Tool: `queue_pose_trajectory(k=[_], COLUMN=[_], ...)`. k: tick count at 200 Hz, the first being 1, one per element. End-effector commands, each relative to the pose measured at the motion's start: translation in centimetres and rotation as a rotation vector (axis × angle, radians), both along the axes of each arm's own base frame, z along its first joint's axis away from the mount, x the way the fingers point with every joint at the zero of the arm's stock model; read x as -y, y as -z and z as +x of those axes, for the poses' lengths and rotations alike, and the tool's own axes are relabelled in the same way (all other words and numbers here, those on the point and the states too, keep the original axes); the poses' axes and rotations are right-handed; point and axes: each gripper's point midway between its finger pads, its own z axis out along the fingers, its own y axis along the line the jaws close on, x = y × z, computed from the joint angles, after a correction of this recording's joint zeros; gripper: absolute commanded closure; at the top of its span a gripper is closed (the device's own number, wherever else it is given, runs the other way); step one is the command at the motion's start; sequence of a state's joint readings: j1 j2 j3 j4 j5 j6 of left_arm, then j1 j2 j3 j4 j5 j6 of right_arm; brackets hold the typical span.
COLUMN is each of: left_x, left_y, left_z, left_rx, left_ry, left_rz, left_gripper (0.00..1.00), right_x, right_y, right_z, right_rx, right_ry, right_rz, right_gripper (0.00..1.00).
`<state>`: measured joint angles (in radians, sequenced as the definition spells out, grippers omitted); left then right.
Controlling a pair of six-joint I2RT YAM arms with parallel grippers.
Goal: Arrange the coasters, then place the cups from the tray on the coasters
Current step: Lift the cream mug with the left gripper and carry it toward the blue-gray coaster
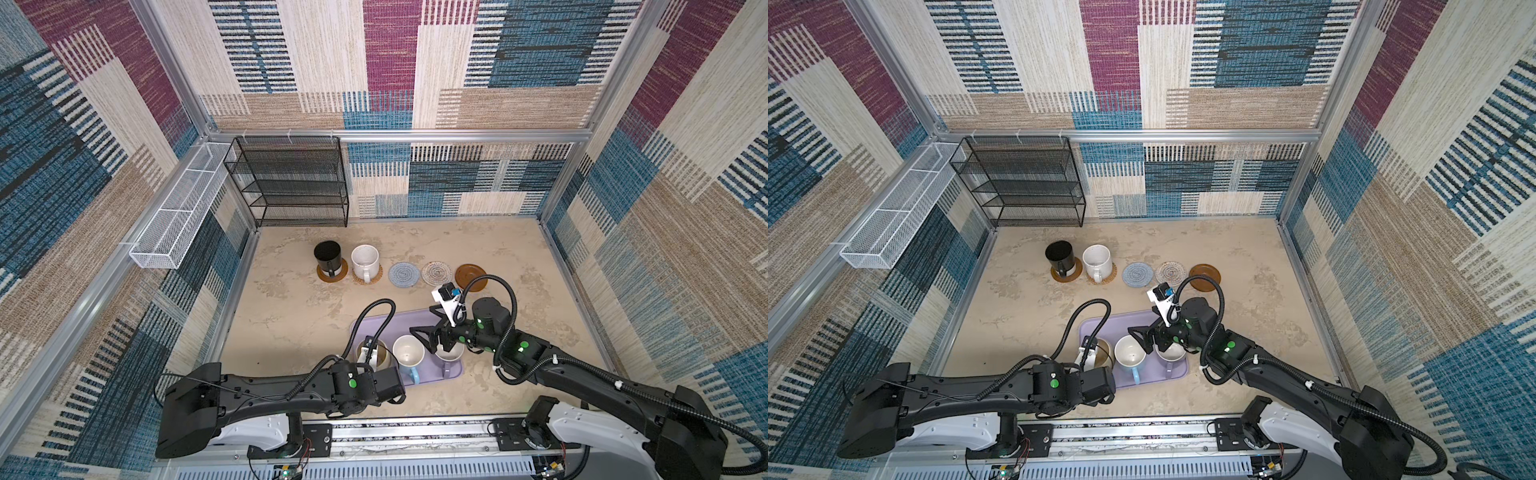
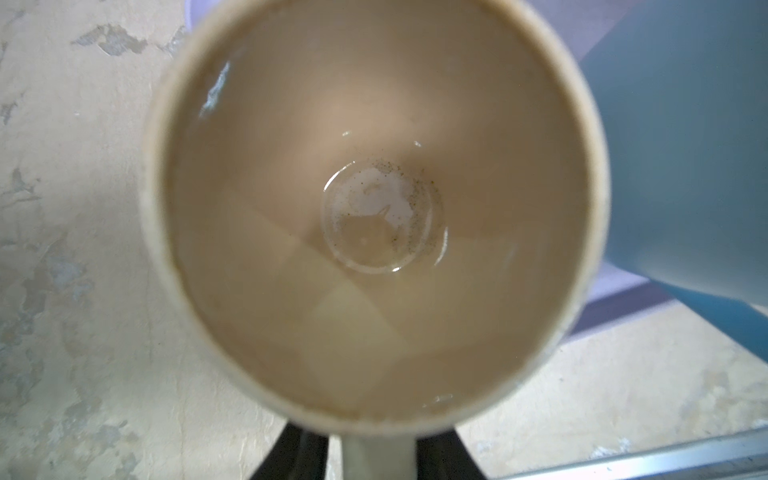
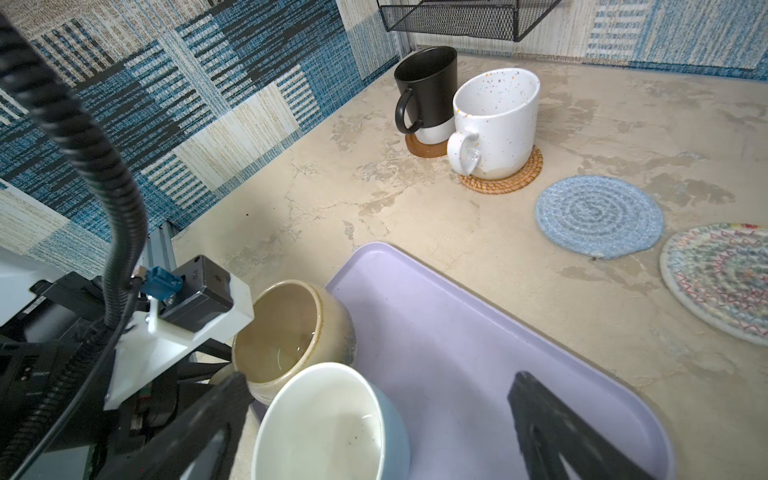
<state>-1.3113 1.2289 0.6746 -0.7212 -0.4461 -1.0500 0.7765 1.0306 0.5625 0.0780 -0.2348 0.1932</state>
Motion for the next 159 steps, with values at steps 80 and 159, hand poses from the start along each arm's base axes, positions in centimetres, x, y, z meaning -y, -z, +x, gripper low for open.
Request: queue_pose_trajectory(k=[80,159], left_x=[-0.3,-0.8], left_y=[-0.8,-4.2], left_z=[1.1,2.6], left_rx=[0.069,0.163], left_ry=[-0.042,-0.053], left_rz=[0.001,0.000], left_gripper=[1.00,1.00], right_x=[-0.3,-1.7], right_y=[-0.8,-0.2], right_z=[0.1,-0.3], right_rx=[0.032,0.007], right_ry=[-0.010,-0.088], right_rz=[0.031,0.030], right_gripper=[0.00,0.00])
